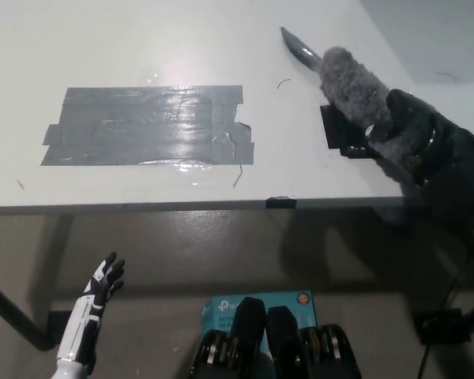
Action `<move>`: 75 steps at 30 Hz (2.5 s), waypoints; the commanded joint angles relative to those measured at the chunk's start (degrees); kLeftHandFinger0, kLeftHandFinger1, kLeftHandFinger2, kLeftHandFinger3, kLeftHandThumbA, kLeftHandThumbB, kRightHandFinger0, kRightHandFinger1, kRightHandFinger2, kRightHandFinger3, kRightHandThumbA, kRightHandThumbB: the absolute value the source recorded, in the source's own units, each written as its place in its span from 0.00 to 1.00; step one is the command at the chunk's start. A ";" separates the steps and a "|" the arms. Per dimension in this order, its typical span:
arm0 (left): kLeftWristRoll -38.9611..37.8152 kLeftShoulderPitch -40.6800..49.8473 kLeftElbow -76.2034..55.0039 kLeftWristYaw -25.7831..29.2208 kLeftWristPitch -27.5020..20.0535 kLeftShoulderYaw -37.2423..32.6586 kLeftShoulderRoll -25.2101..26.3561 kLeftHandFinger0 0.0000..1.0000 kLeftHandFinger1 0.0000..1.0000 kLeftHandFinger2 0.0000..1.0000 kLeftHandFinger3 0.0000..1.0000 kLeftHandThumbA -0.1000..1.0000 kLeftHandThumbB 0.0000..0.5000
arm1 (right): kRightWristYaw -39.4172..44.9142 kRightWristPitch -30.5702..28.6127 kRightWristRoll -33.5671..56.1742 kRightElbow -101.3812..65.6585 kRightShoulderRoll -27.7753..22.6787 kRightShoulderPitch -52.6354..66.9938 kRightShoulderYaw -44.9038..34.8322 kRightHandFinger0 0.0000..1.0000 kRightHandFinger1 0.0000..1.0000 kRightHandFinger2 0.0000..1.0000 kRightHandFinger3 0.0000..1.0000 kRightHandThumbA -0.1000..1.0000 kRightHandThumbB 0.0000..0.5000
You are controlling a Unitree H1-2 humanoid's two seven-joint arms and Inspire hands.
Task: A grey duster is kept infront of the robot in the middle of the table and the robot extends its right arm to grab the duster, picks it up and hands it to a person
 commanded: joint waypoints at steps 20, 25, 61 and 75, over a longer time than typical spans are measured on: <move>-0.73 -1.28 -1.38 -0.81 0.48 0.39 1.21 1.00 1.00 1.00 1.00 1.00 0.78 | 10.64 2.19 58.81 -27.36 5.24 11.16 -26.37 0.00 0.36 0.93 1.00 0.00 0.39; -0.36 -1.85 -1.23 -0.78 0.66 0.23 1.23 1.00 1.00 1.00 1.00 1.00 0.78 | 3.91 2.19 73.34 -34.30 7.53 14.97 -24.98 0.00 0.43 0.93 1.00 0.00 0.39; -0.91 -2.19 -1.67 -0.98 1.15 0.31 1.21 1.00 1.00 1.00 1.00 1.00 0.75 | -14.60 2.19 92.02 -51.87 20.67 28.50 -24.79 0.00 0.43 0.84 1.00 0.00 0.24; -0.98 -2.30 -1.75 -1.14 1.28 0.30 1.38 1.00 1.00 1.00 1.00 1.00 0.76 | -17.36 2.19 94.87 -52.29 19.65 28.56 -25.18 0.00 0.43 0.82 1.00 0.00 0.26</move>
